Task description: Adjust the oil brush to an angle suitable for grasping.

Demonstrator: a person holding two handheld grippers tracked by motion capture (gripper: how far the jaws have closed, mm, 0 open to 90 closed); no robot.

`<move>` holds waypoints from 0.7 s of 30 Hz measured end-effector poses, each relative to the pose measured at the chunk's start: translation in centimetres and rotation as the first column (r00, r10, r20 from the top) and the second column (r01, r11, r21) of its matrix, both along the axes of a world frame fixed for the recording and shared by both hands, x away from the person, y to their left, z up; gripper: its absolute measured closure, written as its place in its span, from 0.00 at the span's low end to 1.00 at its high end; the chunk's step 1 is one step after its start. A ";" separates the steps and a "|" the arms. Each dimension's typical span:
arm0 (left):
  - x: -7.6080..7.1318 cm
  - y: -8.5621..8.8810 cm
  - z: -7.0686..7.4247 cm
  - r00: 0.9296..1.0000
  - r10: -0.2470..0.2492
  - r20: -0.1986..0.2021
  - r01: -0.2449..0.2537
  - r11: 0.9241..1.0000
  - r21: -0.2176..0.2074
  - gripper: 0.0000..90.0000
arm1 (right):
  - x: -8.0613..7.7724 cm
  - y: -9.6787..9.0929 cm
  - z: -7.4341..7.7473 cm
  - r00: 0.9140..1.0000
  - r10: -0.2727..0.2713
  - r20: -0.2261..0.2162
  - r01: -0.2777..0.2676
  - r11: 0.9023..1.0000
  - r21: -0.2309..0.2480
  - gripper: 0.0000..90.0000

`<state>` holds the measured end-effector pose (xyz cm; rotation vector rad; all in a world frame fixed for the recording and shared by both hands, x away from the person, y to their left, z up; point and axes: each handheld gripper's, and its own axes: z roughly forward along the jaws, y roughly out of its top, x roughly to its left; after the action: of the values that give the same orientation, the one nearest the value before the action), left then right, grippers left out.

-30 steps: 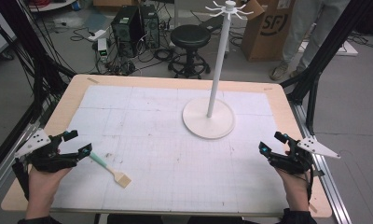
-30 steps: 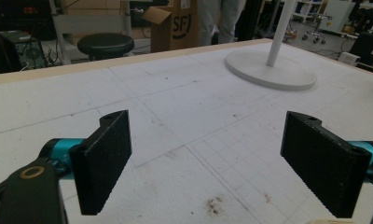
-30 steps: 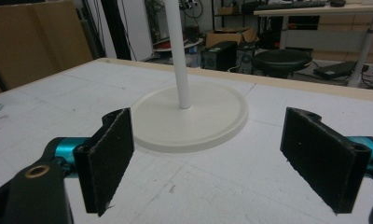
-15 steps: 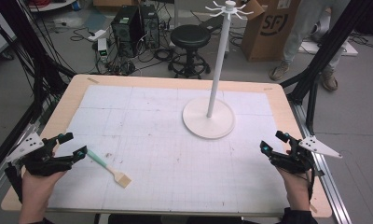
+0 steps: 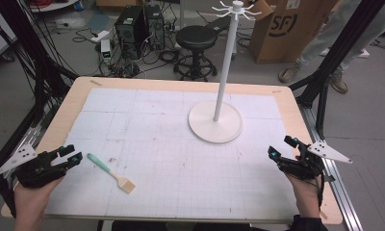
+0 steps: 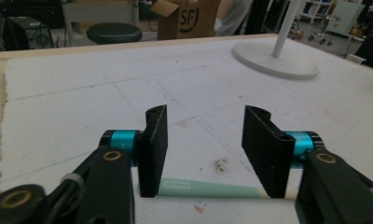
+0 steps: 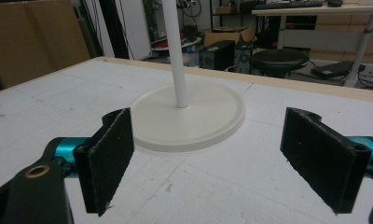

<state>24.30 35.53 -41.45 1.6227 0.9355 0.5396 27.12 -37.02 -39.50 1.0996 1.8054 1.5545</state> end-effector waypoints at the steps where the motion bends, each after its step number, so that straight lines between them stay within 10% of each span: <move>1: 0.0 0.0 0.0 1.000 0.000 0.000 0.000 1.000 0.000 0.65 | 0.1 0.0 0.0 1.000 0.001 0.002 -0.001 1.000 -0.004 0.18; 21: 1.3 -1.6 -2.0 0.982 0.039 -0.183 -0.008 0.985 0.170 1.00 | 0.2 0.2 -0.2 1.000 -0.001 -0.008 0.001 1.000 -0.012 0.18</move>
<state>25.55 33.96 -43.48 1.8411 1.0712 0.5008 27.37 -36.83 -39.67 1.1022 1.8170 1.5389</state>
